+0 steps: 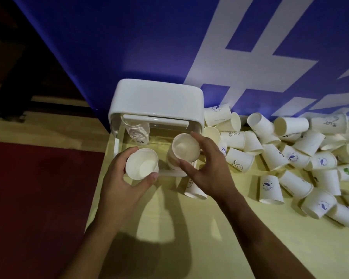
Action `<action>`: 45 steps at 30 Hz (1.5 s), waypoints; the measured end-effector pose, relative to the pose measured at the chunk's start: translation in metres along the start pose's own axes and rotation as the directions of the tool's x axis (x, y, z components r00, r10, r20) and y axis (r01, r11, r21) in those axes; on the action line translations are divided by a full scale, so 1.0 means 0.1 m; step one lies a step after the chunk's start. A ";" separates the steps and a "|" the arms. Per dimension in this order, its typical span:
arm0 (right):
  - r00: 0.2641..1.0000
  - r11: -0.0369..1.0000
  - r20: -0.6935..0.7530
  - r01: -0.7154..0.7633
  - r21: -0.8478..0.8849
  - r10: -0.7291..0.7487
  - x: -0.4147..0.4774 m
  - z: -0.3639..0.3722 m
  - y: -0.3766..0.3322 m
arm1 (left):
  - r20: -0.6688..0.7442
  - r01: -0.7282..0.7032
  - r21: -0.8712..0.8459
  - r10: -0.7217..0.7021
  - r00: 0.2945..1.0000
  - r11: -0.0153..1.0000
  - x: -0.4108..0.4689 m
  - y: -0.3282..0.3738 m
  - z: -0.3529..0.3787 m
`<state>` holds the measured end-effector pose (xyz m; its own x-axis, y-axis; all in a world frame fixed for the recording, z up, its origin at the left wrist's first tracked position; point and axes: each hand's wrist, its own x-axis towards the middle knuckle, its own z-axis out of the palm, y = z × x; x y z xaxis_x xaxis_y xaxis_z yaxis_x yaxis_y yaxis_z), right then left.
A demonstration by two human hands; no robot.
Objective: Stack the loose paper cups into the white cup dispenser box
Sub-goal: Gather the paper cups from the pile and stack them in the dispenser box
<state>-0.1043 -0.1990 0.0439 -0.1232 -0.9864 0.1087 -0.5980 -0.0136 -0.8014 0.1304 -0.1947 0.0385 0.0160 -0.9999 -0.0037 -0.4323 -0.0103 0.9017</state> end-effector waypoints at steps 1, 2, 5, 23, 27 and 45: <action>1.000 1.000 0.016 0.012 -0.021 -0.012 0.01 0.04 0.02 | -0.008 -0.001 -0.001 0.001 1.000 1.000 0.00 0.00 -0.02; 0.999 0.999 0.030 0.024 -0.045 -0.022 0.02 0.08 0.05 | -0.014 -0.002 -0.001 0.002 1.000 1.000 0.00 0.00 -0.04; 0.999 0.991 0.046 0.029 -0.131 -0.023 0.04 0.17 0.13 | -0.020 0.010 0.000 -0.010 1.000 1.000 0.00 -0.01 -0.08; 0.996 0.998 -0.070 -0.053 0.037 0.055 -0.07 0.31 0.19 | 0.023 -0.001 -0.080 0.003 1.000 0.997 0.12 0.11 0.04; 0.996 0.954 -0.040 -0.063 0.292 0.078 -0.10 0.13 -0.08 | 0.092 -0.026 -0.081 0.033 0.995 0.996 0.22 0.31 0.21; 0.997 0.982 0.018 -0.071 0.175 0.069 -0.05 0.14 0.28 | 0.240 -0.036 -0.016 0.039 0.970 0.999 0.45 0.01 0.74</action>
<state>-0.1095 -0.1962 0.0128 -0.1496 -0.9878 0.0428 -0.4401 0.0277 -0.8975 0.0638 -0.2409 0.0072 -0.2183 -0.9732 -0.0721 -0.4177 0.0264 0.9082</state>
